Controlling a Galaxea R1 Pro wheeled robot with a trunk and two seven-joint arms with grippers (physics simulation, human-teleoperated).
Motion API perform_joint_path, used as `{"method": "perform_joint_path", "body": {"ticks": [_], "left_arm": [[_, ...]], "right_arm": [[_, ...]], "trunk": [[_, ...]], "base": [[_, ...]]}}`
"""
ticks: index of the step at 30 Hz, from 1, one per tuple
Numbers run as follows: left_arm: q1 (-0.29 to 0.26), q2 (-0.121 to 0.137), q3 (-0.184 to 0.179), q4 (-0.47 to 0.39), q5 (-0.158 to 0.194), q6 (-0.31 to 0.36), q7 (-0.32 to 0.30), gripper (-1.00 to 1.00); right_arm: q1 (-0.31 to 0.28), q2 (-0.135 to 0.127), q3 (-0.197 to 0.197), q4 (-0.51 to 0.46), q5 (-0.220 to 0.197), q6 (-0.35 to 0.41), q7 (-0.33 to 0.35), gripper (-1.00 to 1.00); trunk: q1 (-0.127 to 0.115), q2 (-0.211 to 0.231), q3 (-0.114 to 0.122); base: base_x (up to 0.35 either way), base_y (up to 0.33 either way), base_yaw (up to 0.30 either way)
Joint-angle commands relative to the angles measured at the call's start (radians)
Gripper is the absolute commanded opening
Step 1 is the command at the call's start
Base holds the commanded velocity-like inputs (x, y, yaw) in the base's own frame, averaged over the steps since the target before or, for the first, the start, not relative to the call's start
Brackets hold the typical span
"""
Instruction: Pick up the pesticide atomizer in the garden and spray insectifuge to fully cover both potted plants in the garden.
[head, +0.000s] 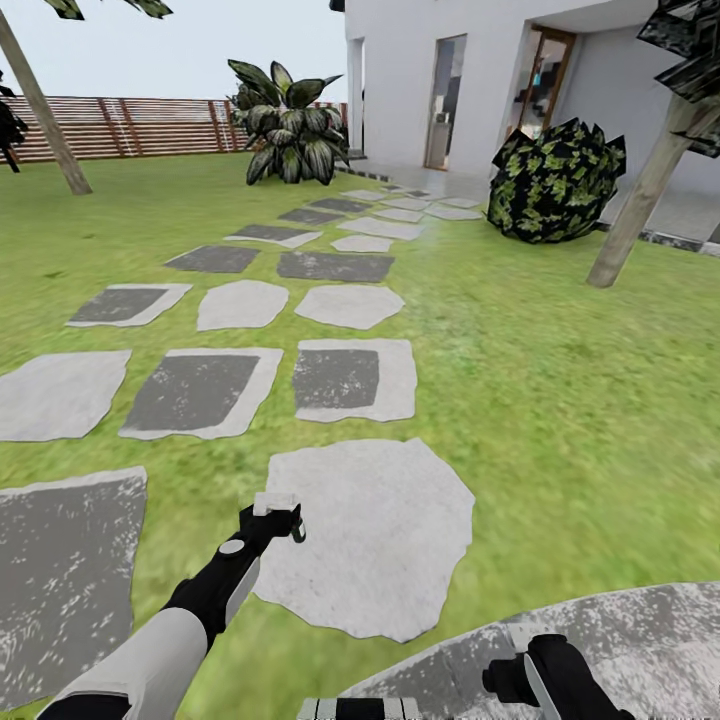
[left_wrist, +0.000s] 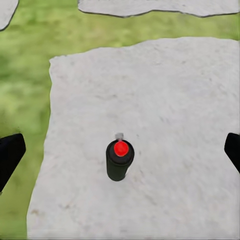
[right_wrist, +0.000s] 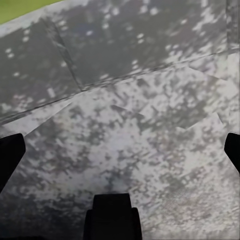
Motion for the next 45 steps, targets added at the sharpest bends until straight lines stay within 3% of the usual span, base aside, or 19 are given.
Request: {"method": "perform_joint_path", "body": {"ticks": [1,16,45], "left_arm": [[-0.001,0.000,-0.002,0.001,-0.001,-0.003,0.000,1.00],[-0.001,0.000,-0.002,0.001,-0.001,-0.003,0.000,1.00],[-0.001,0.000,-0.002,0.001,-0.001,-0.003,0.001,1.00]], "right_arm": [[0.000,0.000,-0.001,-0.001,-0.001,0.004,0.000,1.00],[0.000,0.000,-0.001,-0.001,-0.001,0.004,0.000,1.00],[0.000,0.000,-0.002,-0.001,-0.001,0.004,0.000,1.00]], "trunk": [[0.000,-0.001,-0.006],[0.007,-0.004,-0.083],[0.007,-0.004,-0.084]], "base": [[0.000,0.000,0.000],[0.000,0.000,0.000],[0.080,0.000,0.000]]}}
